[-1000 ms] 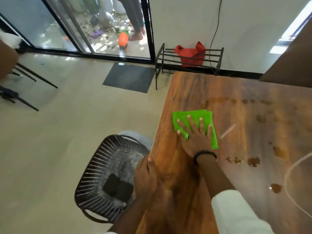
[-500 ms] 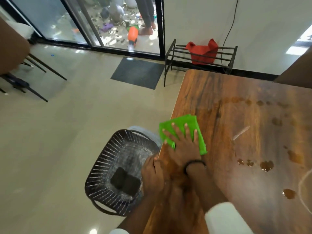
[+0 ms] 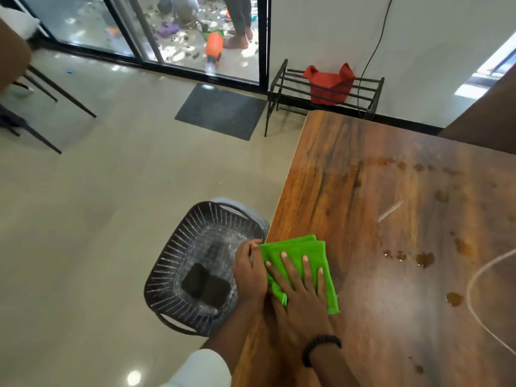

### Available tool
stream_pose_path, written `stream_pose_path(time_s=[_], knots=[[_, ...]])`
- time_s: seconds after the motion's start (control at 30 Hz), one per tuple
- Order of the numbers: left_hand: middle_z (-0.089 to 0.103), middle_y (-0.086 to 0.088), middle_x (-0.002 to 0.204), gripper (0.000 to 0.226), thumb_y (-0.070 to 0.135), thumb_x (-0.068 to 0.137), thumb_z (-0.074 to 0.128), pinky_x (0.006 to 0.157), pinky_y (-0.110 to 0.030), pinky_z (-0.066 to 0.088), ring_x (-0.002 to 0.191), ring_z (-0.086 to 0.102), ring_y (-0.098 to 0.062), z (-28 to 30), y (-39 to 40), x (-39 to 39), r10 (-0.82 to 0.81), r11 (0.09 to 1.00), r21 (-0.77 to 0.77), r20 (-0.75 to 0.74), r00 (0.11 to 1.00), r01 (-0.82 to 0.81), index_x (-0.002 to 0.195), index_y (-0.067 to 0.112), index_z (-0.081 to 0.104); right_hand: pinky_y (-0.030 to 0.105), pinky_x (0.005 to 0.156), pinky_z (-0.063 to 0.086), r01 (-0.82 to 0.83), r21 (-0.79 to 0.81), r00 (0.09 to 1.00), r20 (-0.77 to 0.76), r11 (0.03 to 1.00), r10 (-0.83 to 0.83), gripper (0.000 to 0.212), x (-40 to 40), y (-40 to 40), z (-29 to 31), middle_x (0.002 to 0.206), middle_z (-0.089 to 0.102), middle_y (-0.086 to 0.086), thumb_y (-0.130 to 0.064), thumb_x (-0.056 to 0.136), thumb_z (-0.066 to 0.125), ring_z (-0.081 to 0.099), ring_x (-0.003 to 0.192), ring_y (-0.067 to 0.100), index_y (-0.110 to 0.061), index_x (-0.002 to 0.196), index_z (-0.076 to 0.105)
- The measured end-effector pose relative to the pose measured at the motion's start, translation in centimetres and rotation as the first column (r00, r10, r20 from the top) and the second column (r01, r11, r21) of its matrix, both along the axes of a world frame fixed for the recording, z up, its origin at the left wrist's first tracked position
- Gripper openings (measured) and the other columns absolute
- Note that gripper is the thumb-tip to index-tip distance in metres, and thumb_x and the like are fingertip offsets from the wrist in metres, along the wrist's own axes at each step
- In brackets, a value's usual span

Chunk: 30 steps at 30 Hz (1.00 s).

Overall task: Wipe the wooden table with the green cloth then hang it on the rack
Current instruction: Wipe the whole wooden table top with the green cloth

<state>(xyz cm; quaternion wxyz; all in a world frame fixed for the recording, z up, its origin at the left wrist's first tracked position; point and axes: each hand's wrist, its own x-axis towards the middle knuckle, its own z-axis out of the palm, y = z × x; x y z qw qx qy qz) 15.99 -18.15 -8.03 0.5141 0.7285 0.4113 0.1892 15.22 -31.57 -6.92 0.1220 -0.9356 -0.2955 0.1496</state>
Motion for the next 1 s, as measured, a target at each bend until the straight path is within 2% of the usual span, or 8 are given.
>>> stream_pose_path(time_s=[0.07, 0.2, 0.47, 0.53, 0.63, 0.77, 0.93, 1.0], knots=[[0.063, 0.004, 0.091, 0.029, 0.035, 0.092, 0.037, 0.084, -0.041, 0.049, 0.088, 0.058, -0.015, 0.0, 0.0, -0.2, -0.046, 0.999, -0.019, -0.014, 0.999, 0.046, 0.093, 0.02, 0.062, 0.059, 0.116, 0.002, 0.002, -0.016, 1.0, -0.007, 1.0, -0.002, 0.059, 1.7, 0.2, -0.2, 0.162, 0.006, -0.017, -0.054, 0.094, 0.03, 0.003, 0.15, 0.029, -0.054, 0.149, 0.008], [0.064, 0.012, 0.105, 0.029, 0.039, 0.093, 0.039, 0.091, -0.039, 0.051, 0.1, 0.06, -0.007, 0.5, 0.1, -1.4, -0.151, 0.983, -0.111, -0.025, 0.988, 0.147, 0.105, 0.03, 0.063, 0.058, 0.117, -0.003, 0.158, -0.027, 0.987, 0.009, 0.987, -0.158, 0.055, 7.6, 3.1, -0.4, 0.162, 0.004, -0.019, -0.062, 0.095, 0.023, 0.0, 0.15, 0.03, -0.057, 0.147, 0.009], [0.059, 0.015, 0.109, 0.02, 0.033, 0.099, 0.042, 0.084, -0.008, 0.037, 0.103, 0.053, 0.007, 1.7, 0.4, -12.5, -0.377, 0.921, 0.034, -0.176, 0.909, 0.389, 0.112, 0.041, 0.055, 0.058, 0.118, 0.001, 0.113, -0.085, 0.993, -0.016, 0.99, -0.114, 0.057, 0.6, -0.3, 0.3, 0.163, 0.001, -0.013, -0.064, 0.095, 0.011, -0.002, 0.15, 0.031, -0.052, 0.15, 0.004], [0.062, 0.015, 0.109, 0.022, 0.036, 0.098, 0.042, 0.085, -0.009, 0.041, 0.102, 0.056, 0.006, 1.4, 0.3, -14.9, -0.368, 0.927, 0.02, -0.161, 0.916, 0.375, 0.113, 0.04, 0.057, 0.057, 0.118, 0.0, 0.087, -0.084, 0.995, -0.04, 0.993, -0.09, 0.056, -3.4, -2.4, 0.6, 0.163, 0.0, -0.014, -0.062, 0.096, 0.015, -0.004, 0.15, 0.03, -0.052, 0.15, 0.004], [0.062, 0.019, 0.118, 0.027, 0.039, 0.1, 0.042, 0.095, -0.02, 0.045, 0.111, 0.057, -0.001, 1.0, -0.9, -17.6, -0.313, 0.938, -0.208, -0.174, 0.934, 0.276, 0.121, 0.038, 0.06, 0.057, 0.117, 0.004, 0.037, -0.082, 0.998, -0.045, 0.996, -0.041, 0.056, -9.2, -5.1, 1.4, 0.163, 0.003, -0.014, -0.058, 0.098, 0.027, 0.0, 0.15, 0.031, -0.052, 0.15, 0.008], [0.065, 0.007, 0.122, 0.058, 0.071, 0.088, 0.033, 0.106, -0.041, 0.044, 0.115, 0.059, -0.011, 0.4, -2.5, -19.2, -0.278, 0.867, -0.465, -0.158, 0.947, 0.177, 0.119, 0.033, 0.063, 0.056, 0.118, -0.002, -0.02, -0.089, 0.997, -0.071, 0.996, 0.013, 0.057, -13.7, -7.1, 2.6, 0.163, -0.003, -0.014, -0.069, 0.096, 0.018, -0.007, 0.15, 0.029, -0.054, 0.149, 0.005], [0.071, 0.004, 0.105, 0.049, 0.064, 0.092, 0.029, 0.094, -0.04, 0.052, 0.103, 0.065, -0.014, 0.8, -3.3, -18.6, -0.243, 0.874, -0.462, -0.143, 0.959, 0.153, 0.093, 0.035, 0.069, 0.062, 0.116, 0.001, 0.015, -0.096, 1.0, 0.0, 0.995, -0.015, 0.061, -10.5, -5.1, 1.7, 0.164, 0.003, -0.006, -0.07, 0.094, 0.014, -0.001, 0.149, 0.037, -0.049, 0.151, 0.01], [0.071, 0.005, 0.097, 0.05, 0.062, 0.093, 0.027, 0.083, -0.026, 0.055, 0.091, 0.066, -0.007, 0.1, -3.3, -18.9, -0.235, 0.882, -0.445, -0.135, 0.963, 0.153, 0.09, 0.031, 0.067, 0.064, 0.115, 0.002, 0.041, -0.121, 0.997, 0.064, 0.992, -0.034, 0.06, -9.5, -3.7, 0.6, 0.164, 0.005, -0.004, -0.066, 0.095, 0.019, 0.002, 0.148, 0.039, -0.048, 0.152, 0.011]])
